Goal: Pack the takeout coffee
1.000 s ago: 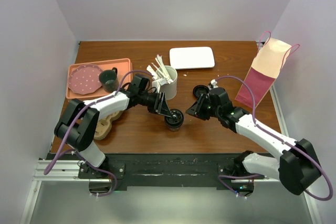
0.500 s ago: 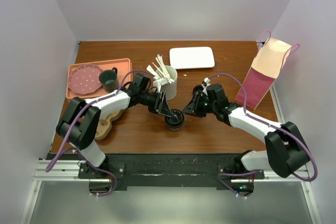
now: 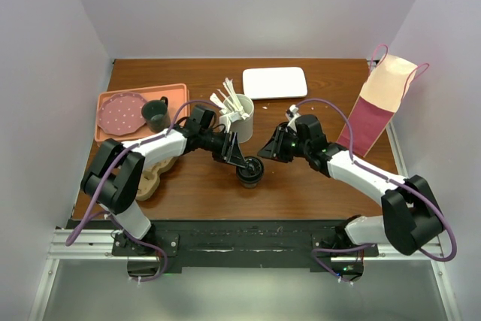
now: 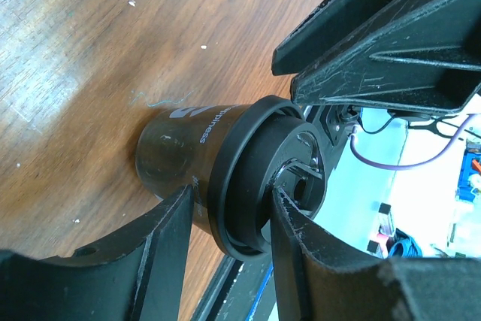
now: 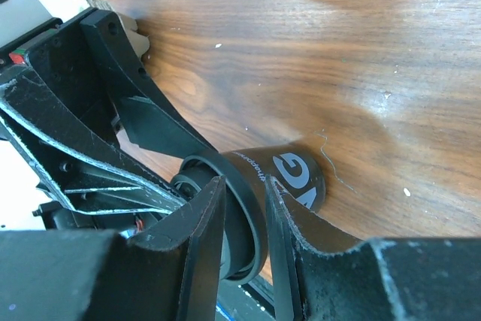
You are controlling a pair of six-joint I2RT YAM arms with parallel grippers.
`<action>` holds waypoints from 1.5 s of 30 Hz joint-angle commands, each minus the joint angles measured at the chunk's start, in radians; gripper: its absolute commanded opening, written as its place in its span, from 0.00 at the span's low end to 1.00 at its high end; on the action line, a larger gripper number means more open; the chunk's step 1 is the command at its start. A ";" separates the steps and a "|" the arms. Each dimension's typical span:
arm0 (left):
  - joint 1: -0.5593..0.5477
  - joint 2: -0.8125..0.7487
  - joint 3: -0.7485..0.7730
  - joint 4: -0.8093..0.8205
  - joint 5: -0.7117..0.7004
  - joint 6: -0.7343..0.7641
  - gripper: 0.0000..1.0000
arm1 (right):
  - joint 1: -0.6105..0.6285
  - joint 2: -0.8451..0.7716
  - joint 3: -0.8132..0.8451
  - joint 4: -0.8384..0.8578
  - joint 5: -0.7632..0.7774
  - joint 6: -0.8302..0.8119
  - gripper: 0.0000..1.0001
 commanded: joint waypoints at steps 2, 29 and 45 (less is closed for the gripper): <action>-0.014 0.122 -0.090 -0.205 -0.335 0.149 0.47 | 0.004 0.000 -0.020 0.060 -0.045 -0.022 0.32; -0.016 0.128 -0.123 -0.191 -0.390 0.114 0.47 | 0.004 0.050 -0.348 0.083 -0.080 -0.022 0.22; -0.025 0.097 -0.136 -0.206 -0.439 0.094 0.47 | 0.051 0.129 -0.333 -0.005 0.035 -0.052 0.19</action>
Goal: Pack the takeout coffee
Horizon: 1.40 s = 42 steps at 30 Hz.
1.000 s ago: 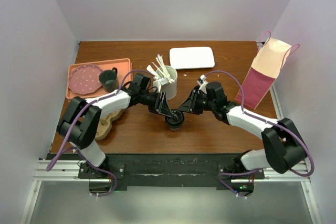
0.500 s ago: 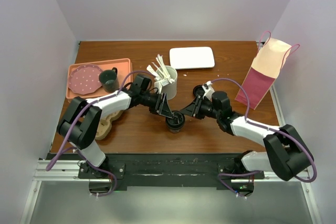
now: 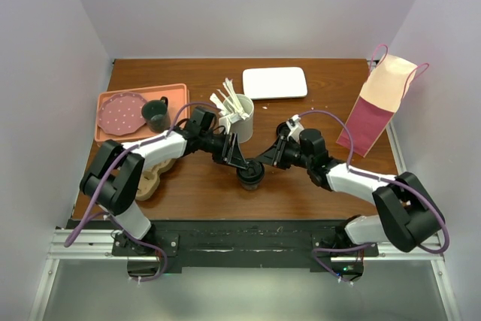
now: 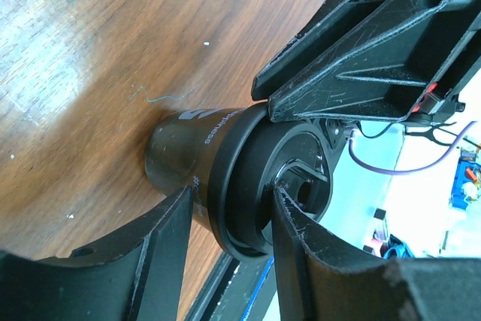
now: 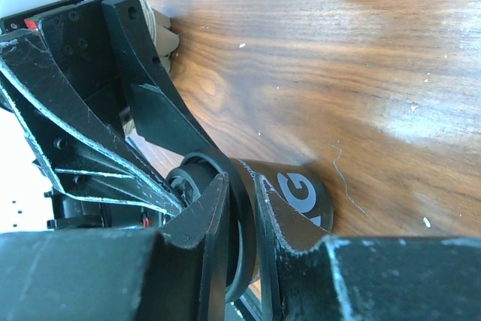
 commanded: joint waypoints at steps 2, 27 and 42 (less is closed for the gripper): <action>-0.017 0.101 -0.118 -0.221 -0.417 0.134 0.47 | 0.047 0.049 -0.112 -0.356 0.080 -0.080 0.19; -0.015 -0.089 0.108 -0.301 -0.217 0.042 0.66 | 0.042 -0.170 0.469 -0.894 0.261 -0.221 0.54; -0.017 -0.126 0.209 -0.329 -0.131 0.067 0.83 | 0.045 -0.222 0.517 -1.020 0.302 -0.296 0.64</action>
